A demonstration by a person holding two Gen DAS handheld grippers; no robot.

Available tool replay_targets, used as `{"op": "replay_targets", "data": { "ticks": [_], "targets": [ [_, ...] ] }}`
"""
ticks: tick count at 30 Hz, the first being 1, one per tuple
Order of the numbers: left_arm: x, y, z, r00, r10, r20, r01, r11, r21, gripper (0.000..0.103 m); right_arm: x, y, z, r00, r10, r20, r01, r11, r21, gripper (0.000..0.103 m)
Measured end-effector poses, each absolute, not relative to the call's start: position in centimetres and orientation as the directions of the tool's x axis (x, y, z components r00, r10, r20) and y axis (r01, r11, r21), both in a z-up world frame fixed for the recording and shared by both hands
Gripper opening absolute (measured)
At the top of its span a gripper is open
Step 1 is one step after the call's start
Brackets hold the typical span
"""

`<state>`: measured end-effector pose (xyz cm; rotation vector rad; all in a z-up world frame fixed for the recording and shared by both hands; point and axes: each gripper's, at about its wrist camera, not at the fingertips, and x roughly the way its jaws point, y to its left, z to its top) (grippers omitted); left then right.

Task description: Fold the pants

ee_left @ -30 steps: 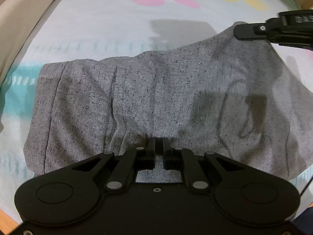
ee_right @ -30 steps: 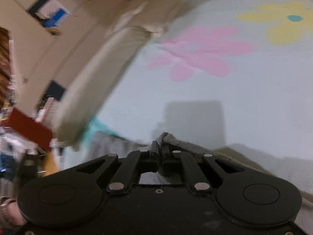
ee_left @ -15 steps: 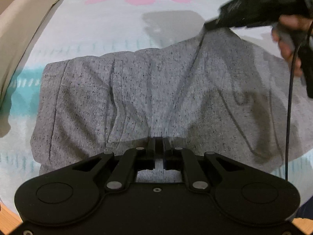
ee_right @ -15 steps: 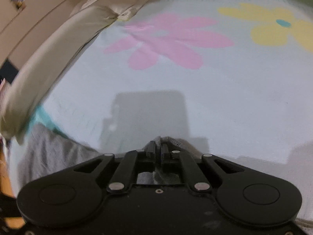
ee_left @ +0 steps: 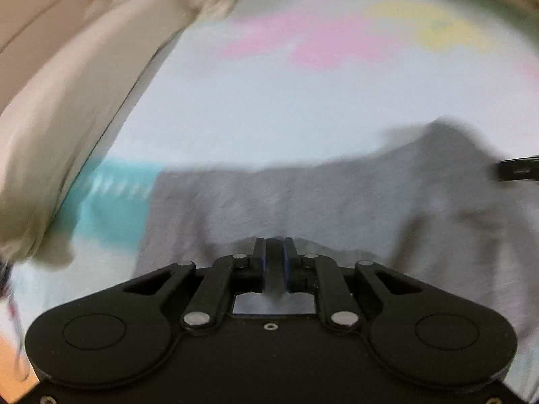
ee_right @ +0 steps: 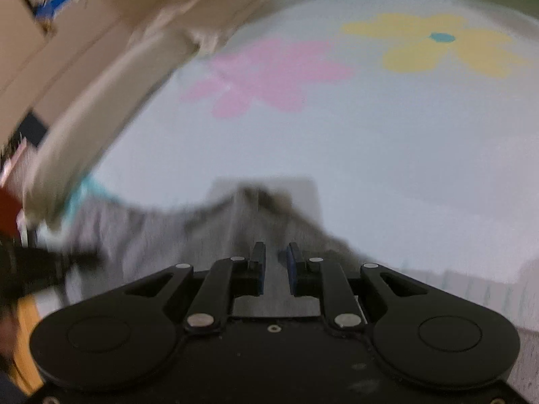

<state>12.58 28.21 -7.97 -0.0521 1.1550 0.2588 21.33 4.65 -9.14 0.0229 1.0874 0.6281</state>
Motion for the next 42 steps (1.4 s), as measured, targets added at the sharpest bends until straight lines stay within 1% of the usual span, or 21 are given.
{"op": "replay_targets", "data": {
  "ticks": [1, 2, 3, 4, 6, 7, 8, 10, 11, 13, 16, 18, 19, 20, 21, 24, 27, 30, 34, 38, 42],
  "targets": [
    [12.4, 29.5, -8.5, 0.357, 0.132, -0.925, -0.27, 0.962, 0.033, 0.023, 21.0, 4.2, -9.7, 0.304, 0.461, -0.834, -0.453, 0.84, 0.299, 0.017],
    [12.1, 30.3, -8.5, 0.368, 0.101, -0.924, -0.309, 0.951, -0.019, 0.023, 21.3, 4.1, -10.3, 0.303, 0.416, -0.858, -0.429, 0.863, 0.267, 0.013],
    [12.0, 30.9, -8.3, 0.362, 0.079, -0.929, -0.328, 0.943, -0.048, 0.023, 21.7, 3.8, -10.8, 0.309, 0.362, -0.879, -0.407, 0.886, 0.222, 0.0],
    [11.9, 31.2, -8.1, 0.357, 0.07, -0.931, -0.33, 0.942, -0.056, 0.022, 22.0, 3.3, -11.0, 0.33, 0.357, -0.874, -0.395, 0.893, 0.216, 0.0],
    [11.6, 31.3, -7.7, 0.362, 0.087, -0.928, -0.327, 0.944, -0.039, 0.02, 22.4, 2.8, -11.1, 0.362, 0.292, -0.885, -0.36, 0.92, 0.156, 0.0],
    [11.7, 31.3, -7.4, 0.37, 0.1, -0.924, -0.319, 0.948, -0.025, 0.019, 22.6, 2.6, -11.1, 0.365, 0.288, -0.885, -0.35, 0.924, 0.156, 0.0],
    [12.3, 31.3, -7.1, 0.388, 0.119, -0.914, -0.31, 0.951, -0.008, 0.019, 22.7, 2.5, -10.9, 0.367, 0.298, -0.881, -0.336, 0.926, 0.173, 0.002],
    [12.7, 31.0, -5.6, 0.47, 0.163, -0.868, -0.3, 0.954, 0.017, 0.019, 22.4, 2.5, -10.1, 0.394, 0.329, -0.858, -0.342, 0.919, 0.196, 0.01],
    [13.0, 31.0, -4.9, 0.518, 0.173, -0.838, -0.3, 0.954, 0.011, 0.019, 22.1, 2.6, -9.5, 0.418, 0.346, -0.84, -0.369, 0.91, 0.191, 0.01],
    [13.7, 31.1, -4.5, 0.567, 0.155, -0.809, -0.304, 0.952, -0.031, 0.02, 21.0, 3.8, -8.3, 0.455, 0.409, -0.791, -0.434, 0.877, 0.204, 0.01],
    [15.9, 31.6, -6.0, 0.542, 0.108, -0.833, -0.322, 0.943, -0.087, 0.021, 19.3, 5.1, -7.4, 0.441, 0.499, -0.746, -0.516, 0.821, 0.244, 0.01],
    [16.6, 32.2, -7.8, 0.478, 0.116, -0.871, -0.34, 0.938, -0.061, 0.021, 18.7, 6.4, -7.1, 0.402, 0.54, -0.74, -0.564, 0.783, 0.264, 0.01],
    [16.8, 32.6, -8.7, 0.431, 0.128, -0.893, -0.355, 0.934, -0.037, 0.019, 18.2, 7.0, -7.2, 0.385, 0.551, -0.74, -0.584, 0.766, 0.267, 0.01],
    [16.5, 32.9, -9.4, 0.405, 0.124, -0.906, -0.365, 0.93, -0.036, 0.014, 17.8, 7.4, -7.3, 0.37, 0.554, -0.746, -0.596, 0.757, 0.266, 0.01],
    [15.6, 33.1, -9.4, 0.416, 0.115, -0.902, -0.371, 0.927, -0.053, 0.012, 17.5, 7.6, -7.4, 0.355, 0.555, -0.752, -0.602, 0.751, 0.271, 0.01],
    [14.3, 33.4, -9.2, 0.431, 0.095, -0.897, -0.341, 0.938, -0.065, 0.012, 16.4, 7.8, -7.5, 0.306, 0.581, -0.754, -0.616, 0.725, 0.308, 0.014],
    [13.1, 33.5, -8.8, 0.426, 0.09, -0.9, -0.331, 0.942, -0.062, 0.012, 13.8, 8.5, -7.3, 0.269, 0.601, -0.753, -0.666, 0.681, 0.305, 0.014],
    [11.1, 33.3, -8.7, 0.377, 0.084, -0.922, -0.317, 0.947, -0.043, 0.012, 11.3, 8.9, -7.9, 0.219, 0.611, -0.761, -0.709, 0.635, 0.306, 0.014],
    [8.8, 32.3, -8.1, 0.339, 0.103, -0.935, -0.277, 0.961, 0.006, 0.012, 7.1, 8.8, -9.6, 0.116, 0.585, -0.803, -0.773, 0.561, 0.297, 0.014],
    [8.5, 30.7, -7.0, 0.324, 0.146, -0.935, -0.28, 0.959, 0.052, 0.011, 4.7, 7.9, -8.2, 0.113, 0.593, -0.798, -0.831, 0.496, 0.251, 0.014],
    [7.9, 27.8, -5.1, 0.409, 0.112, -0.906, -0.279, 0.96, -0.007, 0.011, 5.6, 5.1, -5.7, 0.224, 0.618, -0.754, -0.748, 0.605, 0.273, 0.015]
  ]
}}
